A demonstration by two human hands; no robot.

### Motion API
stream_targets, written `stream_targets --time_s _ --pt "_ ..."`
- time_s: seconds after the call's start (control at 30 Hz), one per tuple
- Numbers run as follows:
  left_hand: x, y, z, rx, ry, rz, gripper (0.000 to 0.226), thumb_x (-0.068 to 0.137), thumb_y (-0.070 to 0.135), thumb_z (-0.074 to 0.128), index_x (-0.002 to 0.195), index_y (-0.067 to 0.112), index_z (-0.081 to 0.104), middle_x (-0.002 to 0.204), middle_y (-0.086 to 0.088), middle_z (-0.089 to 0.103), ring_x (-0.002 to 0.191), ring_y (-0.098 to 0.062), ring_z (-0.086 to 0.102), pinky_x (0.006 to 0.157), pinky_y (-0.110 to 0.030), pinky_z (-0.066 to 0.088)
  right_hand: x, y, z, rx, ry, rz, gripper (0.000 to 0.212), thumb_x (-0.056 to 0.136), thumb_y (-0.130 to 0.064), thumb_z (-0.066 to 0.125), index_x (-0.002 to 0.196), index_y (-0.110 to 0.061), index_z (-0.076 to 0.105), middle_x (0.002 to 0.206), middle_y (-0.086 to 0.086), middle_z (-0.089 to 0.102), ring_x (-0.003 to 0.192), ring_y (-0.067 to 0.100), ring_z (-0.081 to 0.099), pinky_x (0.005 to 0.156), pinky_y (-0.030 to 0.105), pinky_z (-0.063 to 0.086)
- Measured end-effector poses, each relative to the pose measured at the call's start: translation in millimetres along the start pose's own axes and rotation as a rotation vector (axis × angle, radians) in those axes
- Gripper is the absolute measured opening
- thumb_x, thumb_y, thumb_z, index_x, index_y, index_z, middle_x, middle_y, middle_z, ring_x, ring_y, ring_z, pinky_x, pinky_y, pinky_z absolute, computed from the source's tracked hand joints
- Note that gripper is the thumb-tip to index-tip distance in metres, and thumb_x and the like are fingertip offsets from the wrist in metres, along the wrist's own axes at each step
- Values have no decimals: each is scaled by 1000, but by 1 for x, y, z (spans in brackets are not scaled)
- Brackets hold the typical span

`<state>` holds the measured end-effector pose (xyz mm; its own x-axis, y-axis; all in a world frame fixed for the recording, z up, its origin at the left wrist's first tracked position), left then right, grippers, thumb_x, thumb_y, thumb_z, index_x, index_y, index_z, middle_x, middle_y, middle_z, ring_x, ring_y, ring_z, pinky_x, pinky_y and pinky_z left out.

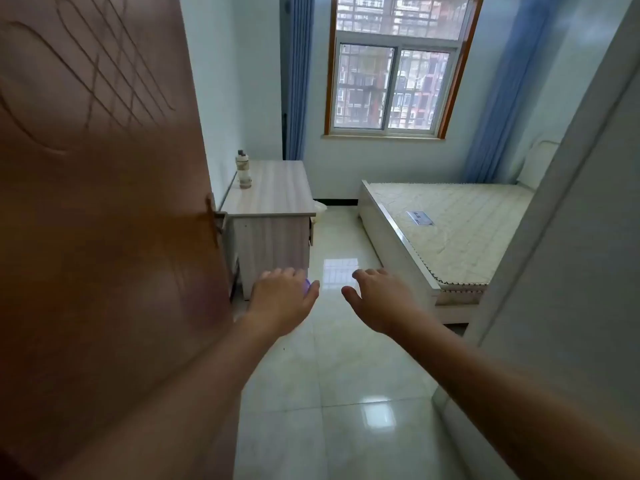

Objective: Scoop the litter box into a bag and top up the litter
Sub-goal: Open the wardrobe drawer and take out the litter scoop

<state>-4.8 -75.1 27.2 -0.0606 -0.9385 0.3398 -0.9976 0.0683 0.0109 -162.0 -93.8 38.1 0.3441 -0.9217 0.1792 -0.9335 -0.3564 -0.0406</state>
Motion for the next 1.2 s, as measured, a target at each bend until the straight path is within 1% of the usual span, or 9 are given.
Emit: stream_targets --time_s 0.1,0.23,0.47,0.53,0.63,0.8,1.0,1.13,1.2 --pt "16 3 11 28 -20 44 46 100 53 29 112 18 58 107 0 64 93 -21 59 85 -35 47 15 9 5 11 8 10 50 99 -50 34 130 -15 52 129 5 60 121 25 50 96 37 43" --pt "46 8 26 62 -39 67 47 100 53 28 109 18 58 105 0 64 90 -20 59 81 -34 48 35 29 18 10 -21 29 49 99 -50 33 127 -15 53 125 5 61 117 24 52 92 36 44" --pt "118 34 63 162 -54 111 48 99 55 26 107 19 57 102 -2 65 87 -22 60 77 -32 46 95 90 39 55 -13 64 48 99 -48 34 128 -13 52 126 5 60 117 24 52 92 36 43" --pt "145 43 70 188 -57 115 51 98 56 21 105 20 57 102 -2 65 88 -22 60 76 -31 44 119 109 44 76 -16 59 47 99 -47 35 128 -13 51 127 5 59 118 24 51 92 36 42" --pt "188 56 73 216 -31 115 68 87 58 3 101 20 58 103 -3 66 91 -25 61 75 -32 40 159 136 50 105 -6 55 44 99 -47 35 122 -13 53 123 6 60 115 25 51 87 35 42" --pt "249 67 84 255 -43 105 47 99 52 26 106 18 57 106 -6 65 93 -27 61 76 -34 41 212 172 52 116 19 27 43 98 -47 37 119 -14 54 122 6 61 115 25 51 88 35 43" --pt "308 69 117 240 -58 116 48 99 52 26 109 17 57 106 -4 65 92 -24 60 77 -34 40 263 209 65 45 42 2 43 98 -46 37 122 -14 53 126 4 60 120 24 49 94 35 39" --pt "354 66 148 215 -48 147 47 99 52 25 104 19 57 102 -2 66 88 -22 60 71 -32 34 305 229 86 25 22 24 44 98 -47 36 123 -15 52 126 3 59 120 24 49 93 35 38" --pt "377 64 167 211 -47 177 48 98 53 24 103 19 58 99 -2 66 86 -22 60 72 -33 34 329 238 101 24 4 50 45 98 -48 36 125 -16 51 128 3 58 121 24 49 94 35 38"
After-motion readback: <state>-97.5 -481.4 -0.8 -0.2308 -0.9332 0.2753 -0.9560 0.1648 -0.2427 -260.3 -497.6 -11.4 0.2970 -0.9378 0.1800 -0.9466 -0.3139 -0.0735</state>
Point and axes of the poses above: each hand's wrist, its own x-axis towards the middle knuckle, its own z-axis out of the palm, y = z × x, the point moved 8 cm from there along x, towards the middle knuckle
